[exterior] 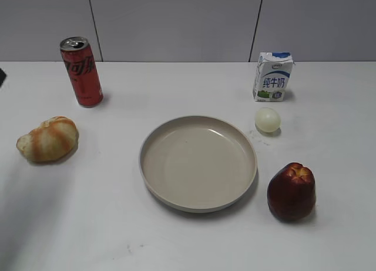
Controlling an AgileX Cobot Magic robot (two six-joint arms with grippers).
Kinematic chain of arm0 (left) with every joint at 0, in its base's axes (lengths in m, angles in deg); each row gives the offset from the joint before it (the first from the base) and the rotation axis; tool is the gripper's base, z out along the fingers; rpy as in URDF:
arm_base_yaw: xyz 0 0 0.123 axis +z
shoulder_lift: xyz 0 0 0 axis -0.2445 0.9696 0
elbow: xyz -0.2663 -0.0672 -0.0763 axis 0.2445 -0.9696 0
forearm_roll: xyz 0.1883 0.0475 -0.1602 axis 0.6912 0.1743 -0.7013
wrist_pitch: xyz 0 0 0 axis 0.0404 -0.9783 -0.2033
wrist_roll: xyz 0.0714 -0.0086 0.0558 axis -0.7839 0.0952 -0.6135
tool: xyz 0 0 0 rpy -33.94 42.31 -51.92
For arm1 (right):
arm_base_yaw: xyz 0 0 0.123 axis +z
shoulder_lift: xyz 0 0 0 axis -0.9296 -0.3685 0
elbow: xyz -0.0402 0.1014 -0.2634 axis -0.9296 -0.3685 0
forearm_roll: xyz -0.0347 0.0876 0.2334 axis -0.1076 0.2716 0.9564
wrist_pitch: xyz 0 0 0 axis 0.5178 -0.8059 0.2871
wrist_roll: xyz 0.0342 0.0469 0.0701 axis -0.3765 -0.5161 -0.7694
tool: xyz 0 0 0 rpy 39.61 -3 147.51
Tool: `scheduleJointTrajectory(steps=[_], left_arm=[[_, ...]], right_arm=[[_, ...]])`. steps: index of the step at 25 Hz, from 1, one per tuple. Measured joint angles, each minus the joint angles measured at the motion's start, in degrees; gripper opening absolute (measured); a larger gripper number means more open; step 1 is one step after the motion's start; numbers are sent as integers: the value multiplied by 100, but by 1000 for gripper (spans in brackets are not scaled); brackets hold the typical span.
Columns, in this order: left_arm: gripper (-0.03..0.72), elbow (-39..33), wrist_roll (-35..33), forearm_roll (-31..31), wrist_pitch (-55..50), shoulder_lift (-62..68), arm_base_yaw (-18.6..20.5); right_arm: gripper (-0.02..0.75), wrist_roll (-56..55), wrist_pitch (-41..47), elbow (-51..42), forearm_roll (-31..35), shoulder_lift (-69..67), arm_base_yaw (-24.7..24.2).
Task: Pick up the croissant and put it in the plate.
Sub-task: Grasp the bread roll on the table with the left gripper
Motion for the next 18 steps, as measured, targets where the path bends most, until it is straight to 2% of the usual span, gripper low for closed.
scheduleJointTrajectory(steps=[3, 7, 18], left_arm=[[693, 623, -64, -15, -419, 1030, -248], [691, 1099, -78, -23, -654, 2071, -501], [671, 1247, -78, 200, -241, 3624, -561]], right_arm=[[588, 0, 0, 0, 0, 0, 0], [588, 0, 0, 0, 0, 0, 0], [588, 0, 0, 0, 0, 0, 0]])
